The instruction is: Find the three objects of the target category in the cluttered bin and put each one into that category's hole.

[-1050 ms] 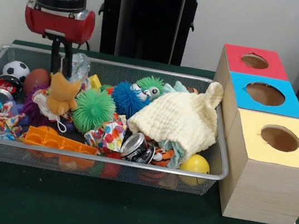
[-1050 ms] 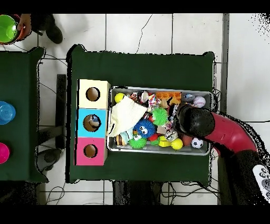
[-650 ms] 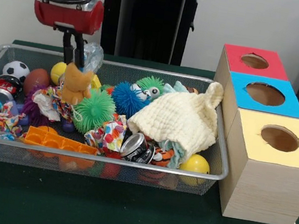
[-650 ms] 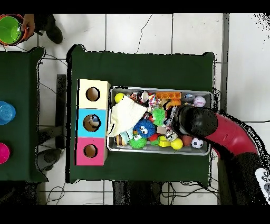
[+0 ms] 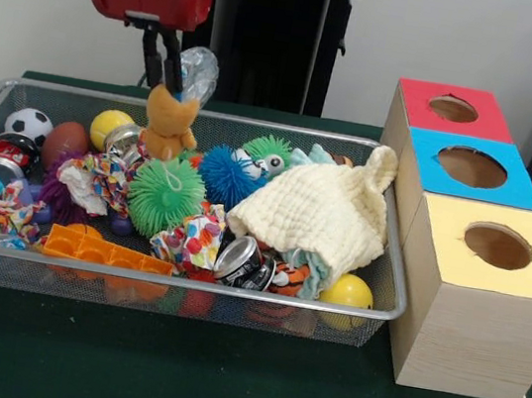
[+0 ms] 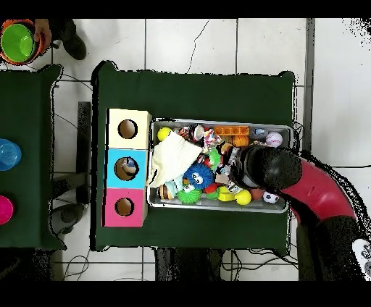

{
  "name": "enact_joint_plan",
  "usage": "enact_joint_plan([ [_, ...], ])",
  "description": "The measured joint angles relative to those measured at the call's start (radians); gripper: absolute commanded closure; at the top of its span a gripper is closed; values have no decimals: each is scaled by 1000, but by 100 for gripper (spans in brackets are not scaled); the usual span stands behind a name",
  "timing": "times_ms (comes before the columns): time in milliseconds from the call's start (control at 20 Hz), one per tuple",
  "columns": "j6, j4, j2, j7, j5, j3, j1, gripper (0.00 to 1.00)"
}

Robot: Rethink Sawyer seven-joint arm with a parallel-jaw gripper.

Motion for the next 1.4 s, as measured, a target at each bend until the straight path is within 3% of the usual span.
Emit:
enact_joint_plan([
  [200, 0, 12, -8, 0, 4, -7, 28, 100],
  [850, -5, 35, 0, 22, 13, -84, 222, 100],
  [1400, -54, 45, 5, 112, 57, -165, 345, 100],
])
